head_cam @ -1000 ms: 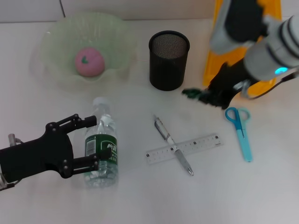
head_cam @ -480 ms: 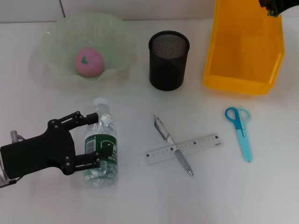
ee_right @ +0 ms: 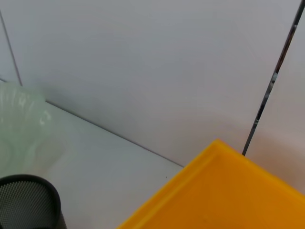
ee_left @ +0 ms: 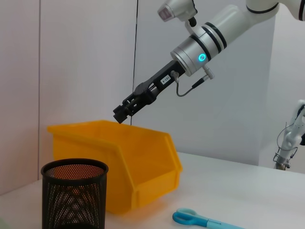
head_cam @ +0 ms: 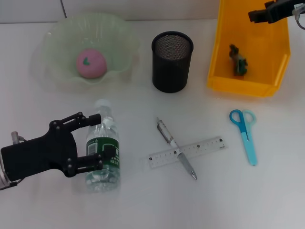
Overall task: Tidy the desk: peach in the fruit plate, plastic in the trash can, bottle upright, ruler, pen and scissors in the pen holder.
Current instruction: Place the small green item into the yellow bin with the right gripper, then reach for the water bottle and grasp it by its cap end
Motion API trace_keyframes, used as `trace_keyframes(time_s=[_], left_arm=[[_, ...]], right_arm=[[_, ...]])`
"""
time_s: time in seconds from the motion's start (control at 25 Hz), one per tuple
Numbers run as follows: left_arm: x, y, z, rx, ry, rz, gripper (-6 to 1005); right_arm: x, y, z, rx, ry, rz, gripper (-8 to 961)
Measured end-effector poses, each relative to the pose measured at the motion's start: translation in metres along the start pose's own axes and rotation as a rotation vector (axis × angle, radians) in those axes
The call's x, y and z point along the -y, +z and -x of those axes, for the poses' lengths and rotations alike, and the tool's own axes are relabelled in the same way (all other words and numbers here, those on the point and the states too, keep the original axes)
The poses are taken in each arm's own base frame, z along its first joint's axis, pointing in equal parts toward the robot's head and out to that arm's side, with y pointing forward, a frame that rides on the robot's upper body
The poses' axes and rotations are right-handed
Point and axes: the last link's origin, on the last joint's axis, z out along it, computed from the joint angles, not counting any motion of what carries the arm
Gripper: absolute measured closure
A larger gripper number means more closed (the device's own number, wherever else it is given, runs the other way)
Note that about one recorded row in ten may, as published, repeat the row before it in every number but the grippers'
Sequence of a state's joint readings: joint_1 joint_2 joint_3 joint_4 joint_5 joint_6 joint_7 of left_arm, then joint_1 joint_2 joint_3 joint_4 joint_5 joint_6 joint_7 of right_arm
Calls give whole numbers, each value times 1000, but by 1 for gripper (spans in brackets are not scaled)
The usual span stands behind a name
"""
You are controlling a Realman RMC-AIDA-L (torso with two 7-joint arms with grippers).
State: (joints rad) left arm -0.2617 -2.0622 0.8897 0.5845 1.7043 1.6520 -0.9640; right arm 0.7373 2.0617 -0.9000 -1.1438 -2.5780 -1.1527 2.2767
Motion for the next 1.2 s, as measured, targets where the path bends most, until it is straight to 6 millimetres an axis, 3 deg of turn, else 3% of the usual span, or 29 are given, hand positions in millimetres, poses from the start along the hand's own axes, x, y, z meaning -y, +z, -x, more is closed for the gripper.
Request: trace_keyframes(time_s=[0.16,0.28,0.36,0.52,0.64,0.8,0.92,0.96,1.12,1.16,1.2], left_arm=[[0,0,0,0,1,0,163],[0,0,0,0,1,0,164],[0,0,0,0,1,0,164],[0,1,-1,-1,5,3,165],[2,-2,-4,-15,7,-7,165],[7,-9,-21,-72,-45,-25,166],[16,-18,-39,-131,-112,-64,166],[19,-21,-49,-143,-131,-78,167],[26,-18,-66,-85,-181,-96,167],[29,-11,-73,-6,-192,-135,167],[29,-11,-73,-6,-192,-135,168]], right_arm=[[-2,-15,8,-8,63,14,533],[-6,-31,11,-37,134,28,298],[-17,-59,15,-58,149,34,237],[-31,-77,9,-77,132,43,115],[-48,-87,-2,-72,76,67,113],[-79,-96,-34,30,-107,182,111],[-89,-96,-51,82,-140,256,111],[-96,-95,-72,138,-149,336,111],[-101,-93,-103,236,-134,442,111],[-101,-87,-125,275,-107,488,111],[-101,-87,-125,275,-107,488,111]])
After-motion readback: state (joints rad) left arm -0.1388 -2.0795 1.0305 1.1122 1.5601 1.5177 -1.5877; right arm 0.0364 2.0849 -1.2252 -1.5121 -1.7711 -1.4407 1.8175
